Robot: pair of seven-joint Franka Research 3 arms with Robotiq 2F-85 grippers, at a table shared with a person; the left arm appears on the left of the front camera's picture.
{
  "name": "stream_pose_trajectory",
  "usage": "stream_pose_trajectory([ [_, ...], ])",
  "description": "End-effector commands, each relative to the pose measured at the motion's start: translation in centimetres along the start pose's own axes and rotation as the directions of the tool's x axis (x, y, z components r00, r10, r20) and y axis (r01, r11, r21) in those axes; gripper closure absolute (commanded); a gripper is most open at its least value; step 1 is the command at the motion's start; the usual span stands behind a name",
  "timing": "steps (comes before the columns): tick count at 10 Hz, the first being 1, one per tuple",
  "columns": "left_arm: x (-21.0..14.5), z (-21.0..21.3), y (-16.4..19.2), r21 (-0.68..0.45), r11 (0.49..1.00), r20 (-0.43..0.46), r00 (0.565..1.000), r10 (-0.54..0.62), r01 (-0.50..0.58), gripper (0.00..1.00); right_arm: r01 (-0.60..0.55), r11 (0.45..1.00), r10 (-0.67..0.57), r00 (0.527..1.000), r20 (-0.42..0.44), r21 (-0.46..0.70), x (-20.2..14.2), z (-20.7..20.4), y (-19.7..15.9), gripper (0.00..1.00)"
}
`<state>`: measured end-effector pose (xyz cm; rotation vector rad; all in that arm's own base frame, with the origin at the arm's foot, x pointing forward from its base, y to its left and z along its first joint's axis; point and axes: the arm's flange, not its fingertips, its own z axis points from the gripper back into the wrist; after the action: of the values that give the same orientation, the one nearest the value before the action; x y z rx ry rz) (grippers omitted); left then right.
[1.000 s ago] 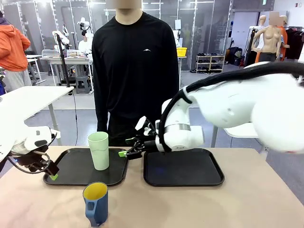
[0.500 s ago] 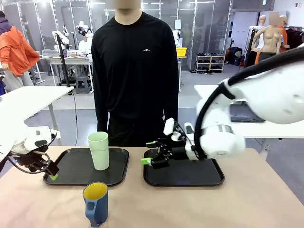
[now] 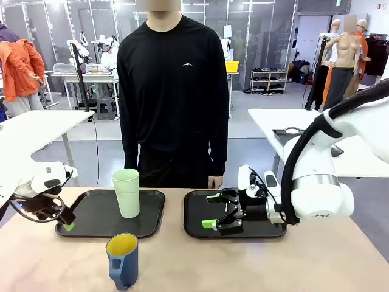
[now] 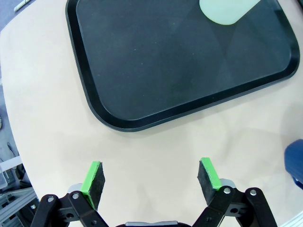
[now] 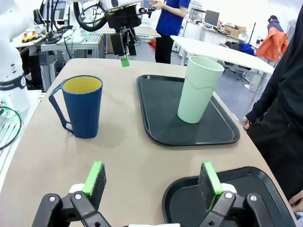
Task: Sort and store the cups by type.
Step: Pick up the Handle plastic cup and place it into the empty Flat Tray.
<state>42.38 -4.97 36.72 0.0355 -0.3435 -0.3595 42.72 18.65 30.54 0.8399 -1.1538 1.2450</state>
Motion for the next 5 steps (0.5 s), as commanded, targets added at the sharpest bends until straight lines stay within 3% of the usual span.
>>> stream_pose_trajectory([
  [1,-0.1,0.1,0.1,0.004,1.000,-0.002,1.000,-0.001,0.001,0.00,0.003,1.000,-0.003,1.000,-0.005,0.009,-0.1,-0.9,-0.4,0.00],
  [2,-0.1,0.1,0.1,0.004,1.000,-0.002,1.000,-0.001,0.001,0.00,0.000,1.000,0.000,1.000,0.000,0.000,0.0,0.0,0.0,0.00],
  [3,-0.1,0.1,0.1,0.004,1.000,-0.002,1.000,-0.001,0.001,0.00,-0.039,0.999,0.042,0.987,-0.153,0.021,1.1,0.8,-0.1,0.00],
  [4,-0.1,0.1,0.1,0.004,1.000,-0.002,1.000,-0.001,0.001,0.00,-0.038,0.998,0.020,0.958,-0.285,-0.058,2.9,4.4,0.0,0.00],
  [5,-0.1,0.1,0.1,0.004,1.000,-0.002,1.000,-0.001,0.001,0.00,-0.040,0.996,0.009,0.930,-0.366,-0.077,4.4,7.6,0.2,0.00],
])
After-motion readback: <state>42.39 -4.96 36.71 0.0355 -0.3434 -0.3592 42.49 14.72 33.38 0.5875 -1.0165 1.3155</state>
